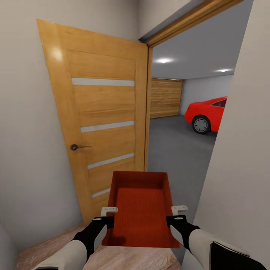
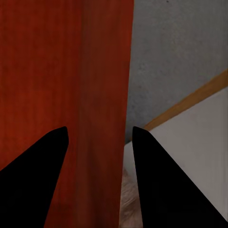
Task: Move the two storage containers from the living room to the garage. In the garage, place one container on the floor and stack the other container on top of it (either order is fine).
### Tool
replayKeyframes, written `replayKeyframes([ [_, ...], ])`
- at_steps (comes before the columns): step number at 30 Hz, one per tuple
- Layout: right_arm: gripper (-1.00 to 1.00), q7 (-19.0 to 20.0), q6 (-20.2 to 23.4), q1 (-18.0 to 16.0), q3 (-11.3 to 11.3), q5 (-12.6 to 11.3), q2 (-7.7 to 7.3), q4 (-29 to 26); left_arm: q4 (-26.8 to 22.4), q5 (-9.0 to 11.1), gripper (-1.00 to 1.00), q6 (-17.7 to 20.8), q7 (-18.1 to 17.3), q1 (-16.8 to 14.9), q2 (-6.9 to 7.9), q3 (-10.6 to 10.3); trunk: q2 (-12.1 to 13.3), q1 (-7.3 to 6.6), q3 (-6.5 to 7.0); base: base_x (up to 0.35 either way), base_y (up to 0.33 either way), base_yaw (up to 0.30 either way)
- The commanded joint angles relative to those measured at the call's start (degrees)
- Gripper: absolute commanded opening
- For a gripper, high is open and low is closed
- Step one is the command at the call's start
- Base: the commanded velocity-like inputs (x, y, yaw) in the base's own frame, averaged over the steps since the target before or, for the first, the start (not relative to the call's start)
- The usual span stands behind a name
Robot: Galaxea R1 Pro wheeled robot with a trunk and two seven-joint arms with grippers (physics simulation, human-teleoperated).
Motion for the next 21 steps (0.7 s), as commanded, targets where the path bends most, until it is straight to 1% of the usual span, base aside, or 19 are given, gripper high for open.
replayKeyframes([
  [1, -1.0, -0.1, -0.9, -0.1, -1.5, 0.4, -0.21, 0.1, 0.7, -0.5, -1.0, 0.3, 0.2, 0.0, 0.46, 0.0, -0.1, 0.02, -0.02, 0.0, 0.0, 0.0],
  [4, -1.0, -0.1, -0.9, -0.1, -1.5, 0.4, -0.19, 0.1, 0.7, -0.5, -1.0, 0.4, 0.3, 0.0, 0.46, 0.0, -0.1, 0.02, -0.02, 0.0, 0.0, 0.0],
  [7, -1.0, -0.1, -1.0, -0.1, -1.5, 0.4, -0.21, 0.1, 0.7, -0.5, -1.0, 0.5, 0.2, 0.0, 0.46, -0.1, -0.1, 0.02, -0.02, 0.019, 0.127, 0.0],
  [21, -1.0, -0.1, -1.0, -0.1, -1.5, 0.4, -0.21, 0.1, 0.7, -0.5, -1.0, 0.5, -0.1, 0.0, 0.46, -0.2, -0.1, 0.02, -0.02, 0.098, 0.297, 0.0],
])
